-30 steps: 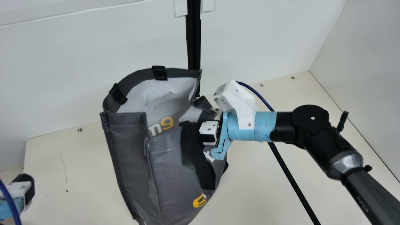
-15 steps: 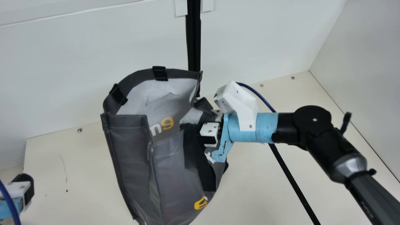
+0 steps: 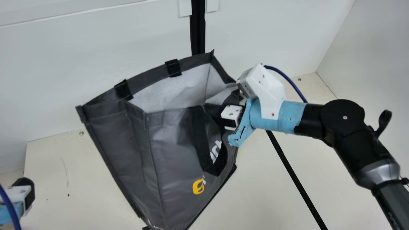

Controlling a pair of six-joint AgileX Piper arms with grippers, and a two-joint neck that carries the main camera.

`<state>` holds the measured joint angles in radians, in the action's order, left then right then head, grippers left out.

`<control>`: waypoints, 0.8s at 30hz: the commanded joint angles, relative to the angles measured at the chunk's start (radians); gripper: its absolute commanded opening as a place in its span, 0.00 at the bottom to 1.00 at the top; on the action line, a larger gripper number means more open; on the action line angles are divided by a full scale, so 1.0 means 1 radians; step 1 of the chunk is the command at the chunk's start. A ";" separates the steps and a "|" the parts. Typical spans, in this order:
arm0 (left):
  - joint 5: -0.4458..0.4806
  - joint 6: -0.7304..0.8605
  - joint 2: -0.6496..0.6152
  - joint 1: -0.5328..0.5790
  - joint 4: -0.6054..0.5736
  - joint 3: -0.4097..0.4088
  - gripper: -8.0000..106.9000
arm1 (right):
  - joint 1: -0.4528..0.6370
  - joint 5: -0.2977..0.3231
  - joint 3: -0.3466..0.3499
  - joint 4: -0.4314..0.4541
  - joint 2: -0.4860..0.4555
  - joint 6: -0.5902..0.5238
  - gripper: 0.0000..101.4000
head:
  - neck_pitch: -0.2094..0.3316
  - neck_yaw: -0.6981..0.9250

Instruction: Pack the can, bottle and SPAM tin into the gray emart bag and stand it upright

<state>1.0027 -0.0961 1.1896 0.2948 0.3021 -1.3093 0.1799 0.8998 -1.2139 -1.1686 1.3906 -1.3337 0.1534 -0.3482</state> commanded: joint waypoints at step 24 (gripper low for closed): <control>0.000 0.000 0.000 0.000 0.000 0.000 0.85 | 0.279 -0.046 -0.158 0.145 0.037 0.071 0.00 | 0.021 -0.001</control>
<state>1.0027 -0.0961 1.1896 0.2948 0.3021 -1.3093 0.4446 0.8506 -1.3632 -1.0272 1.4264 -1.2657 0.1519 -0.3482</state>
